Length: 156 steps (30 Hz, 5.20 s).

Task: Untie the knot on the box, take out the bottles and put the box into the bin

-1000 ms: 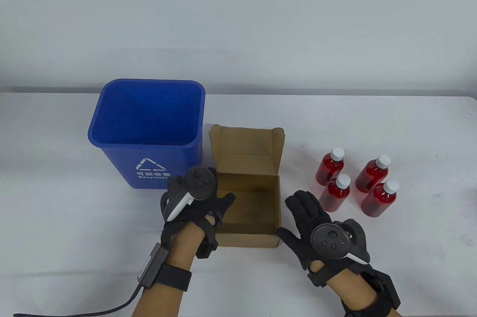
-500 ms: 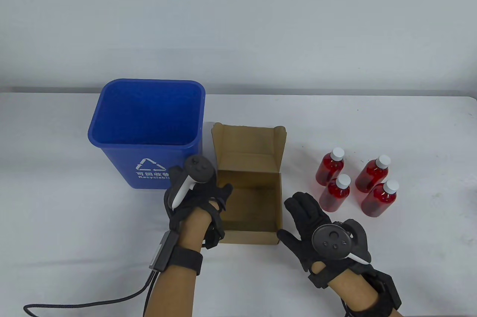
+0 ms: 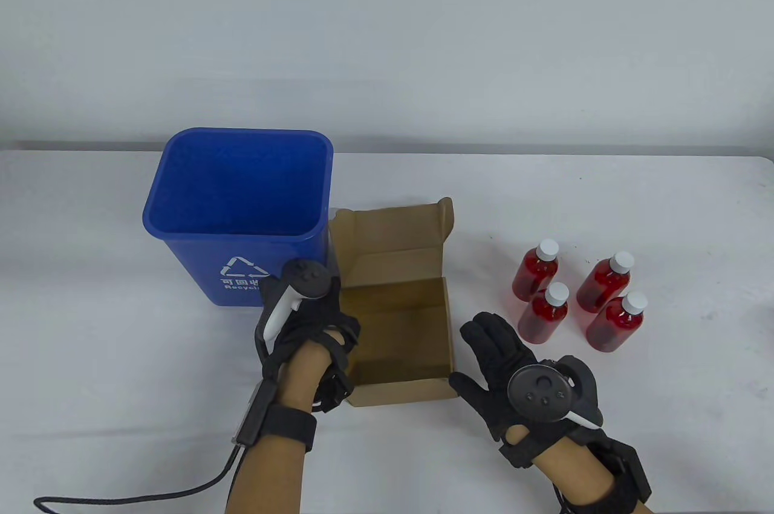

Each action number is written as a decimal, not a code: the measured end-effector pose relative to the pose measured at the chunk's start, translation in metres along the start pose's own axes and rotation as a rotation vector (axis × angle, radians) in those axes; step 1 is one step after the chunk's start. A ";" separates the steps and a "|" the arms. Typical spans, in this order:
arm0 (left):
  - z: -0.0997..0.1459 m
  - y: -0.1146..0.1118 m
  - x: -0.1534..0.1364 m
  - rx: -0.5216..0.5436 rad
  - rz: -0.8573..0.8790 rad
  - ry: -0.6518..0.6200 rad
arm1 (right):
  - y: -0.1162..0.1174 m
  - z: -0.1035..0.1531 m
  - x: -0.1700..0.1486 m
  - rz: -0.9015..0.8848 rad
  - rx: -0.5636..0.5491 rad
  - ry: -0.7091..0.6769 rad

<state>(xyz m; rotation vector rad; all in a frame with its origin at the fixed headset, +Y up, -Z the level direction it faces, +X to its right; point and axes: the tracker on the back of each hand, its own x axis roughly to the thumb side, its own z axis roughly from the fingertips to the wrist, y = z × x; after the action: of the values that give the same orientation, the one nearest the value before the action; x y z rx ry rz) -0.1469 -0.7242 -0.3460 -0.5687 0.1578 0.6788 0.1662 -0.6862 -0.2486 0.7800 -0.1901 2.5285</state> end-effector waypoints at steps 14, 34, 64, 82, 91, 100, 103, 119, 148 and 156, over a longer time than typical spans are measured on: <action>0.001 -0.007 -0.013 -0.073 0.024 0.031 | -0.001 0.000 -0.001 -0.010 -0.007 -0.001; 0.083 0.031 0.048 0.367 -0.305 -0.371 | -0.015 0.006 -0.008 -0.017 -0.057 0.047; 0.181 0.134 0.142 0.985 -0.292 -0.570 | 0.013 0.003 0.003 0.036 0.085 0.017; 0.182 0.211 0.067 1.219 -0.160 -0.261 | 0.017 0.003 0.012 0.045 0.108 -0.009; 0.166 0.217 0.027 1.206 -0.136 -0.111 | 0.018 0.003 0.013 0.048 0.114 -0.011; 0.149 0.219 -0.006 1.067 0.090 -0.036 | 0.020 0.003 0.013 0.053 0.127 -0.008; 0.147 0.219 -0.012 1.038 0.089 -0.017 | 0.020 0.003 0.013 0.052 0.126 -0.008; 0.151 0.208 0.009 0.975 -0.012 -0.153 | 0.021 0.003 0.014 0.054 0.136 -0.006; 0.188 0.026 -0.001 0.873 -0.355 -0.681 | 0.016 0.004 0.010 0.065 0.077 0.025; 0.146 -0.019 -0.013 0.689 -0.391 -0.716 | 0.024 0.003 0.013 0.095 0.087 0.040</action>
<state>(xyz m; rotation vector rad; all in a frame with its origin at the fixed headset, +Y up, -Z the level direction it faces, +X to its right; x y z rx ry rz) -0.1507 -0.6638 -0.2116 0.3188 -0.3767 0.3723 0.1464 -0.7030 -0.2380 0.7698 -0.1069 2.6548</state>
